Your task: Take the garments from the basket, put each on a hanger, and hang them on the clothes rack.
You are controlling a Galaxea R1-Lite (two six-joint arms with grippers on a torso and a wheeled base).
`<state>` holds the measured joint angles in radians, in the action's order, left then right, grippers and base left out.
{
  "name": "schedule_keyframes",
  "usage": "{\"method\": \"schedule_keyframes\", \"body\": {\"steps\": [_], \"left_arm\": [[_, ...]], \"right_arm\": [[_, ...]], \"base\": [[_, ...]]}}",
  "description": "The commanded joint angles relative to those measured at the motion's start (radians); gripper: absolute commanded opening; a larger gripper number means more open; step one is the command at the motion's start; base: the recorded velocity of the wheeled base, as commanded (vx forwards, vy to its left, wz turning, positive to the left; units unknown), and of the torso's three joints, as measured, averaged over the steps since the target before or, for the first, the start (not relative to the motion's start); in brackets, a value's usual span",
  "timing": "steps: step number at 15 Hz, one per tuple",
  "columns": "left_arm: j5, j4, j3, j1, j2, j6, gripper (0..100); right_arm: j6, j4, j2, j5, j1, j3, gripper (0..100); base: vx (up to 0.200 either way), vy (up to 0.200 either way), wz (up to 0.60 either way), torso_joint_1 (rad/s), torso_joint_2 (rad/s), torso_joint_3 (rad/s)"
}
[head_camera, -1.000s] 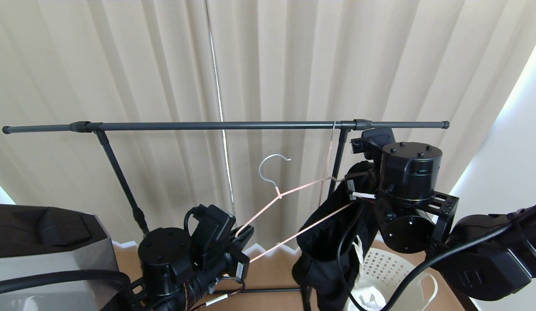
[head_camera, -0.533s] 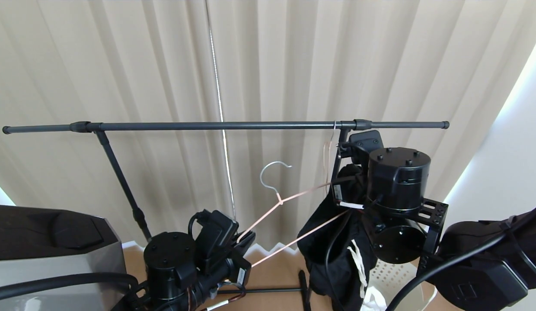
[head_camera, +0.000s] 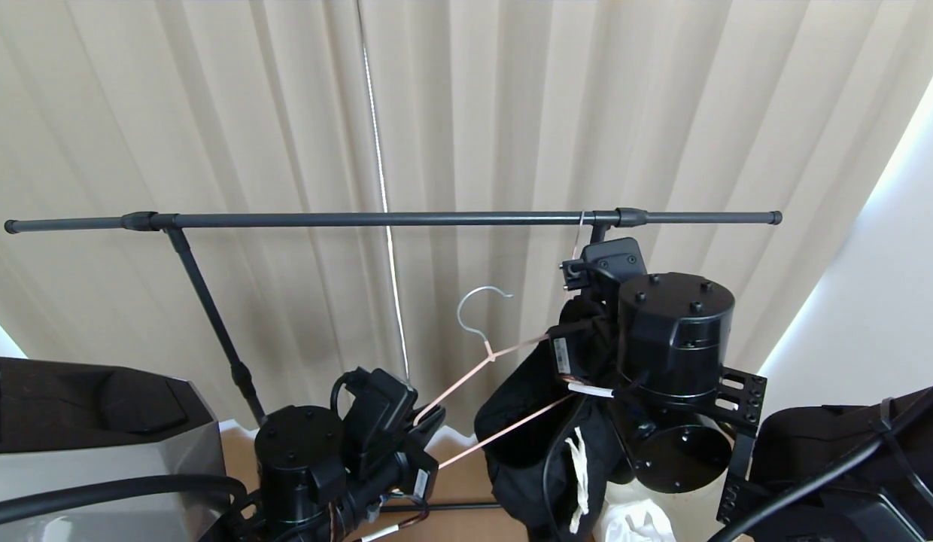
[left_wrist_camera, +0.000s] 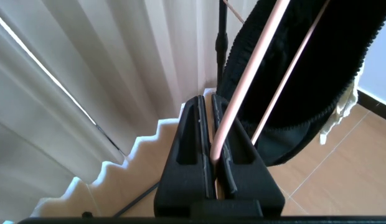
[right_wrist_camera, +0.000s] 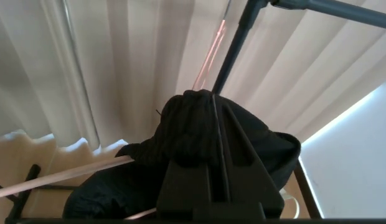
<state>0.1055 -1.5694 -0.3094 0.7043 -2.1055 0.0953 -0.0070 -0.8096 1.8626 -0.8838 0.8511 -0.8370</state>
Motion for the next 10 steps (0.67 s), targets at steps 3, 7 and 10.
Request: {"method": "schedule_keyframes", "body": {"steps": [3, 7, 10], "left_arm": [[0.0, -0.001, -0.002, 0.0, -0.001, 0.0, 0], [0.0, -0.001, 0.003, 0.001, -0.001, 0.0, 0], [0.0, -0.001, 0.003, 0.001, -0.011, 0.0, 0]], "right_arm": [[0.015, 0.0, 0.006, 0.002, 0.051, -0.008, 0], [0.047, 0.0, 0.021, 0.002, 0.097, -0.025, 0], [0.048, -0.034, 0.026, 0.005, 0.114, -0.024, 0]], "base": [[0.0, 0.0, 0.0, 0.0, 0.0, 0.0], [0.0, 0.0, 0.0, 0.0, 0.0, 0.0], [0.0, 0.0, 0.0, 0.0, 0.0, 0.0]]}}
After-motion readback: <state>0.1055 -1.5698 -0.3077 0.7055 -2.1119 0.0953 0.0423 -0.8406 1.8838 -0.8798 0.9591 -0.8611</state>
